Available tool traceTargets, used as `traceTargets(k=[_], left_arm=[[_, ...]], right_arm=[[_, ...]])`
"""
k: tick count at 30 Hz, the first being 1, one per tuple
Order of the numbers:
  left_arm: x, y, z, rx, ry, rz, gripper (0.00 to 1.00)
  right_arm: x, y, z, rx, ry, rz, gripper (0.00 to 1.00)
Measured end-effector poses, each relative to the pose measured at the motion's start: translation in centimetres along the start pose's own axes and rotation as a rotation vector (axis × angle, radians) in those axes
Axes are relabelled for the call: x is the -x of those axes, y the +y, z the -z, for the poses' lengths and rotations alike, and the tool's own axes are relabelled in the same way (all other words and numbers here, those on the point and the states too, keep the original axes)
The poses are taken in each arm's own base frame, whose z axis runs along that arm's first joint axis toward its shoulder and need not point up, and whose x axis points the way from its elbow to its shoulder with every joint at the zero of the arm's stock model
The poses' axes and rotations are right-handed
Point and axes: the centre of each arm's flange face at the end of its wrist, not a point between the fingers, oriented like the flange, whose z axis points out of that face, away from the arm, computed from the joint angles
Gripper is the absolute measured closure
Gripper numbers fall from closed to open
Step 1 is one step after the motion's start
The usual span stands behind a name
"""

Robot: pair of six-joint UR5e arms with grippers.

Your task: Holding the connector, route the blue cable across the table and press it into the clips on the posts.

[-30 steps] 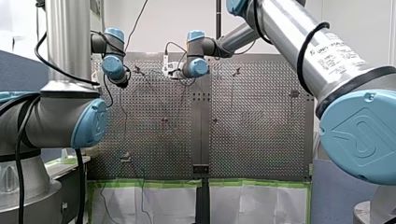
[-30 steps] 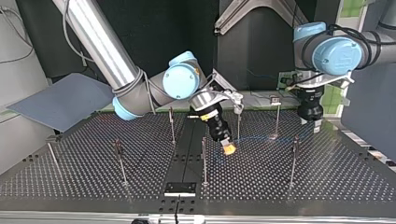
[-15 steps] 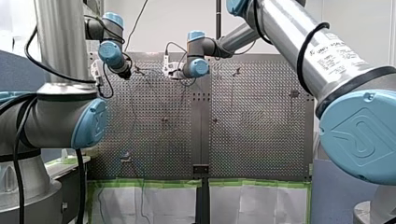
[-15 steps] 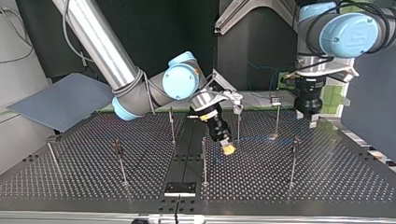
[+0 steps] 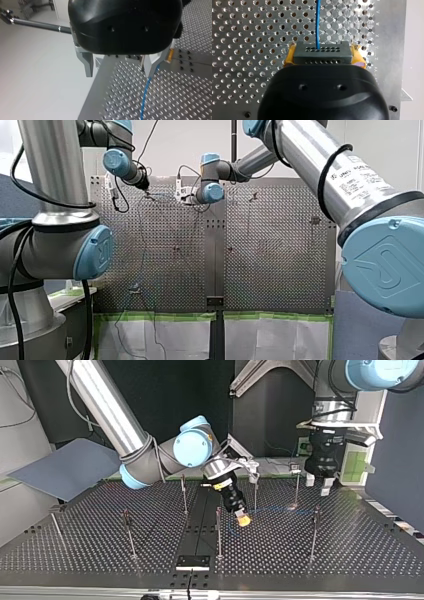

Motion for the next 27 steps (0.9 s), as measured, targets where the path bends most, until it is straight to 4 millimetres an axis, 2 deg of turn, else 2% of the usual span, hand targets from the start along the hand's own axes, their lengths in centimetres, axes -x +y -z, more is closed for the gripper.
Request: traceTargets(k=[13, 27], left_arm=[[-0.5, -1.5, -3.5, -0.033, -0.037, -0.070, 0.02], [-3.9, -2.1, -6.4, -0.022, 0.007, -0.108, 0.02]], right_arm=[[0.0, 0.2, 0.0, 0.002, 0.000, 0.000, 1.00], [0.0, 0.6, -0.1, 0.006, 0.000, 0.000, 1.00]])
